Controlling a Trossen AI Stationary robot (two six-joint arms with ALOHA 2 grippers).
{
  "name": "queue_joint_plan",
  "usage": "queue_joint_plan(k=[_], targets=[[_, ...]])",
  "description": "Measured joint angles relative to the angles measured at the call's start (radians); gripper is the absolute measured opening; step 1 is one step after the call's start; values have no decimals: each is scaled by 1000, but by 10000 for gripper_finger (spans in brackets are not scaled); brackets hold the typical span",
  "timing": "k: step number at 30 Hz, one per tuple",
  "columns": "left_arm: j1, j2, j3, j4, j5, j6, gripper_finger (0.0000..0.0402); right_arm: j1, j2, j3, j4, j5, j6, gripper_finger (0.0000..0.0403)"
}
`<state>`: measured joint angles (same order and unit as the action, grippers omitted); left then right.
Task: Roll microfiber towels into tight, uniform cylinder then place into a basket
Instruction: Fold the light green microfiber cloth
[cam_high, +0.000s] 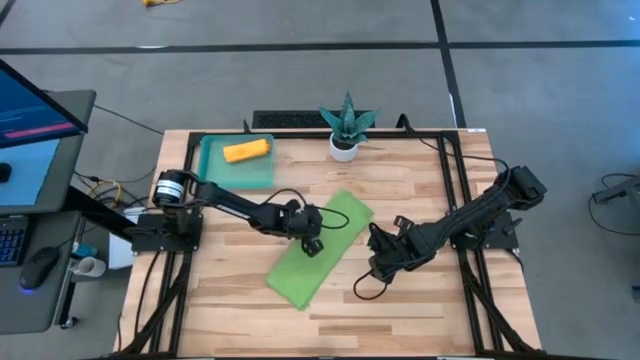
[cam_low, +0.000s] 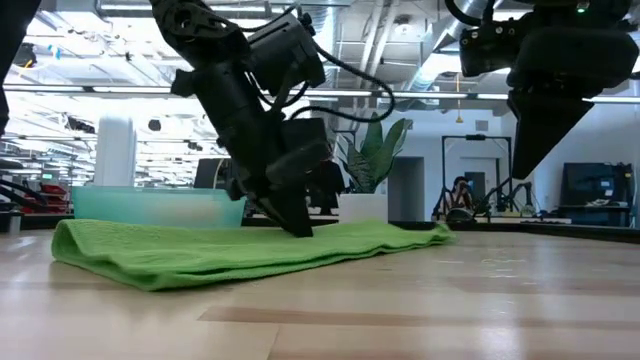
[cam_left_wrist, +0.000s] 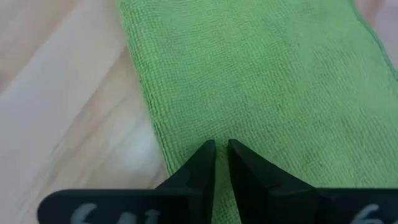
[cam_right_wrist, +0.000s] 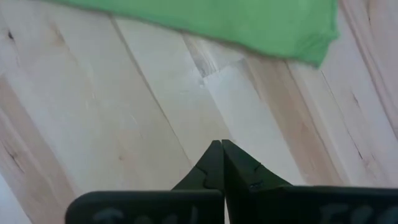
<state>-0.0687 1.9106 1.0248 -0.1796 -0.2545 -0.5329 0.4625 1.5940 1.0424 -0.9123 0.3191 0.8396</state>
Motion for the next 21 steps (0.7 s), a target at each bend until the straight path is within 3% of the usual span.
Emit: queue_joint_plan(k=[8, 13, 21], targets=[[-96, 1, -4, -16, -47, -278, 41, 0, 0, 0, 1, 3, -26, 15], [-150, -9, 9, 13, -39, -267, 41, 0, 0, 0, 4, 4, -29, 14], [-184, -19, 114, -151, -85, -157, 41, 16, 5, 0, 166, 13, -36, 15]])
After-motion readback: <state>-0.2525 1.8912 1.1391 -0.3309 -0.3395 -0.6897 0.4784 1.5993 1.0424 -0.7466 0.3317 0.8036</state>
